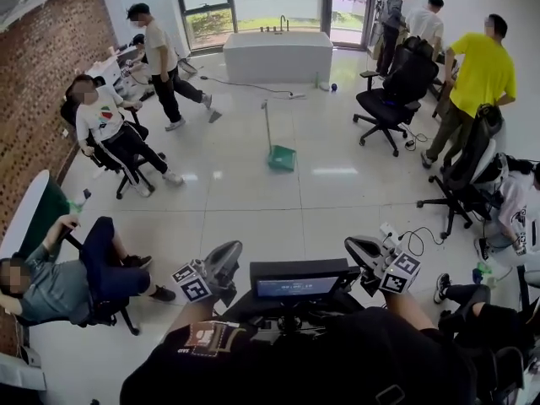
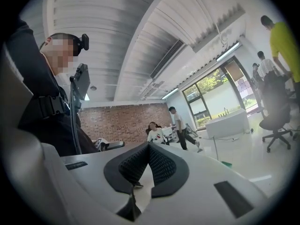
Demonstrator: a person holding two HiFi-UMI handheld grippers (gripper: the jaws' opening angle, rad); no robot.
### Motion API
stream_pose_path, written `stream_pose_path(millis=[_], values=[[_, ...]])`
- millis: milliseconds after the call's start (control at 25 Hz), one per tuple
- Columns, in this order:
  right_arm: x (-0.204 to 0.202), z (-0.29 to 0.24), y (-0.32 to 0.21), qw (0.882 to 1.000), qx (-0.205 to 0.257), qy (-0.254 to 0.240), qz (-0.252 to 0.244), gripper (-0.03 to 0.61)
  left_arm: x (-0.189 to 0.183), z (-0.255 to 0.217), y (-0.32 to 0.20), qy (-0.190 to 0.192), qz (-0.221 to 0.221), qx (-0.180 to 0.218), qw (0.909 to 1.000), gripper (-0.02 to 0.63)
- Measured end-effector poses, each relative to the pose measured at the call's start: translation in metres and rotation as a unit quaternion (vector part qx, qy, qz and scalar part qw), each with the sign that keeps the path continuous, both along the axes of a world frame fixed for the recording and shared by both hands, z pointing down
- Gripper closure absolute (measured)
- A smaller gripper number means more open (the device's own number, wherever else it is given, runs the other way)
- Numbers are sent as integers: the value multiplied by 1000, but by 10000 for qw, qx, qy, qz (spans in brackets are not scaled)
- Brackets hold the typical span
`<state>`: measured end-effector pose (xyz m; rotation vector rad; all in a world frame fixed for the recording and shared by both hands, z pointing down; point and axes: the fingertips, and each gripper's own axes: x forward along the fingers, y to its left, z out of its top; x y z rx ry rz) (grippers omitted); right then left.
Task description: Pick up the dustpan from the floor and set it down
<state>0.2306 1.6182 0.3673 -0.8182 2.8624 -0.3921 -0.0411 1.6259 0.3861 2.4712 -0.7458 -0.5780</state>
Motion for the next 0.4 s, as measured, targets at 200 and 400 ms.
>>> stream_pose_path(millis=[200, 400], values=[[-12, -12, -3, 9999, -27, 42, -102, 568, -6, -14, -3, 0, -3, -54, 10000, 609], [9, 11, -5, 9999, 30, 32, -121, 568, 11, 9, -5, -64, -18, -12, 10000, 609]])
